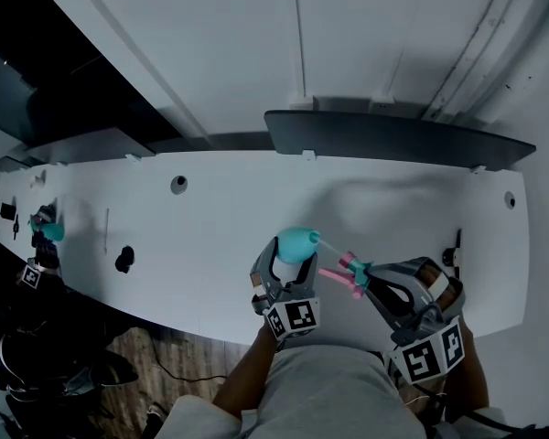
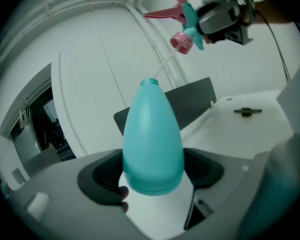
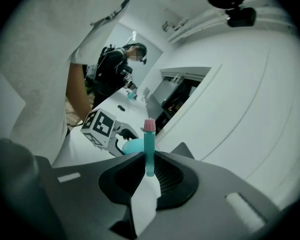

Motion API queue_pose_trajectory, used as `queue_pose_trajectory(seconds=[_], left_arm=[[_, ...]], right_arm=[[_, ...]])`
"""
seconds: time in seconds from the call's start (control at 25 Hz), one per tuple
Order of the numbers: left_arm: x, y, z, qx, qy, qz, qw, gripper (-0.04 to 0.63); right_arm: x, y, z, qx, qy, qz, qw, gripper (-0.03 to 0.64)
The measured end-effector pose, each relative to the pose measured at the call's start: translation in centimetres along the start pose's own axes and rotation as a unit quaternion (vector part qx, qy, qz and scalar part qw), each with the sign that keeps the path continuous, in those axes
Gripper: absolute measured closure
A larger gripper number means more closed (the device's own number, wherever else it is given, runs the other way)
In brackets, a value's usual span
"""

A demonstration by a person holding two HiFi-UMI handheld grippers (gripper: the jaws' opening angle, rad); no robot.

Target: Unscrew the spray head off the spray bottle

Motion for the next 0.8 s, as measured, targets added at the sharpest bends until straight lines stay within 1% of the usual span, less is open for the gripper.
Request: queue_pose_trajectory(seconds=[0.08, 0.12, 0.16, 0.2, 0.24, 0.28, 0.32, 0.36, 0.4, 0.48, 0.64, 0.8], left_arm=[[0.0, -0.3, -0.7, 0.063, 0.005, 0.01, 0.9979, 0.221], [0.0, -0.7, -1.1, 0.095, 0.008, 0.017, 0.9953, 0.221], [0.1, -1.2, -1.4, 0.122, 0.009, 0.024, 0.9922, 0.221], [0.3, -1.6, -1.8, 0.143, 0.009, 0.03, 0.9892, 0.221], [0.4, -2.0, -2.1, 0.159, 0.008, 0.035, 0.9866, 0.221], [0.6, -2.3, -2.2, 0.169, 0.007, 0.039, 0.9848, 0.221], [0.7, -2.6, -2.3, 0.173, 0.008, 0.043, 0.9839, 0.221], [0.8, -2.8, -2.2, 0.173, 0.011, 0.045, 0.9839, 0.221], [1.0, -3.1, -2.0, 0.17, 0.015, 0.047, 0.9842, 0.221], [1.5, -3.5, -1.5, 0.169, 0.024, 0.048, 0.9841, 0.221], [3.1, -4.0, 0.3, 0.173, 0.034, 0.053, 0.9829, 0.221], [4.5, -4.9, 2.8, 0.176, 0.038, 0.058, 0.982, 0.221]], right_arm=[[1.4, 0.6, 0.5, -0.059, 0.039, 0.024, 0.997, 0.56], [2.0, 1.1, 0.8, -0.097, 0.059, 0.031, 0.993, 0.56], [2.7, 1.8, 1.0, -0.143, 0.08, 0.038, 0.986, 0.56], [3.3, 2.6, 1.2, -0.196, 0.106, 0.049, 0.974, 0.56], [3.7, 3.4, 1.4, -0.247, 0.135, 0.062, 0.958, 0.56], [4.0, 4.1, 1.6, -0.287, 0.163, 0.074, 0.941, 0.56], [4.1, 4.8, 1.8, -0.312, 0.185, 0.078, 0.928, 0.56], [4.1, 5.5, 1.7, -0.325, 0.202, 0.074, 0.921, 0.56], [3.9, 6.0, 1.5, -0.331, 0.214, 0.064, 0.917, 0.56], [3.0, 6.7, 0.7, -0.348, 0.22, 0.048, 0.91, 0.56], [1.4, 8.1, -0.5, -0.412, 0.227, 0.044, 0.881, 0.56], [1.0, 8.9, -0.9, -0.43, 0.244, 0.045, 0.868, 0.558]])
Point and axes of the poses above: the fingertips, and each gripper's own axes: x backward along the fingers, z to its right, y out of its underside, the point moved 5 cm from there along x, backward along the fingers, and after that the axes turned 12 degrees about x, right-handed, at the moved point
